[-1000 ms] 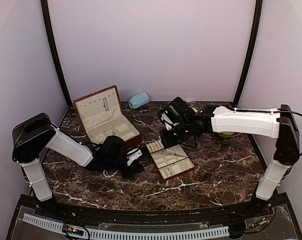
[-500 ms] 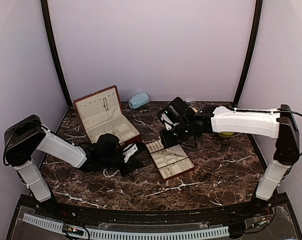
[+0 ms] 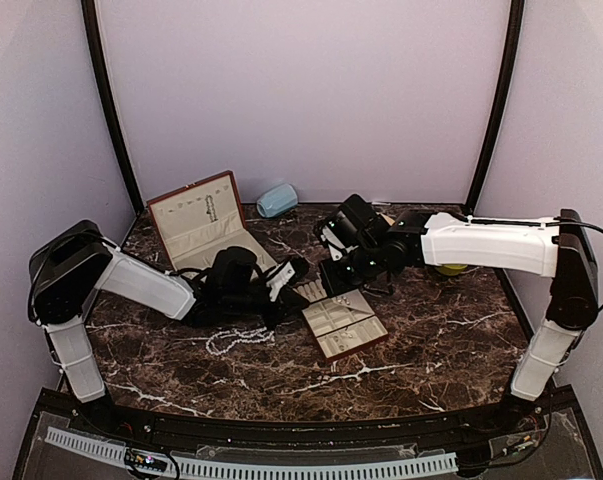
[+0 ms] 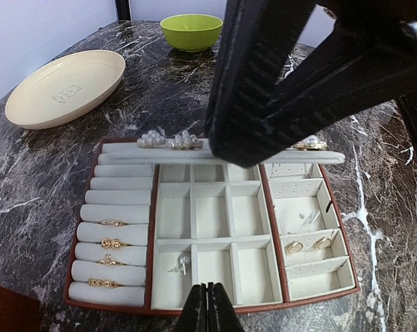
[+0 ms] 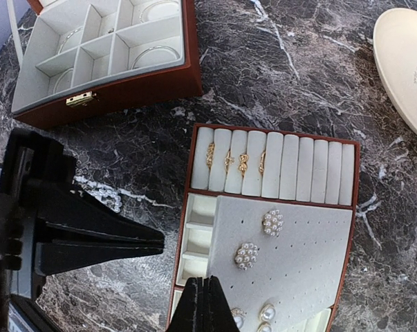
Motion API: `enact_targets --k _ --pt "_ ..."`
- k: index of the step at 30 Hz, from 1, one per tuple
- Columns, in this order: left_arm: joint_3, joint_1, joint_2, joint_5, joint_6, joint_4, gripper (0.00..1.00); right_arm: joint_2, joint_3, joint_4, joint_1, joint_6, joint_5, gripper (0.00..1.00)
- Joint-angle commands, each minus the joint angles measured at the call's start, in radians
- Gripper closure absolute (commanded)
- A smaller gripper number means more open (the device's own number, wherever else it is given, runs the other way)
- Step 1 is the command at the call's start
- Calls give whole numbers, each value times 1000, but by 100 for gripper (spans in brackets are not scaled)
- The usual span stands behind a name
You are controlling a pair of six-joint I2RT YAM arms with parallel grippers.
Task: Organize the mixed jewelry
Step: Pick up the earring from the center of the board, then place the earring in the compartment beneath the earring panel.
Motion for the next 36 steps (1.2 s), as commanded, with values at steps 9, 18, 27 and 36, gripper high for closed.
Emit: enact_targets --k 9,18,27,36 --pt "80 14 97 29 -5 0 93 12 21 42 11 -3 -17 100" --pt "-6 15 30 49 -36 68 79 17 17 53 11 -2 -16 100" --pt "-52 22 -58 22 -138 148 63 21 26 48 11 -5 -8 100" --pt "-108 46 -82 -89 -228 180 60 41 23 43 17 -3 37 100"
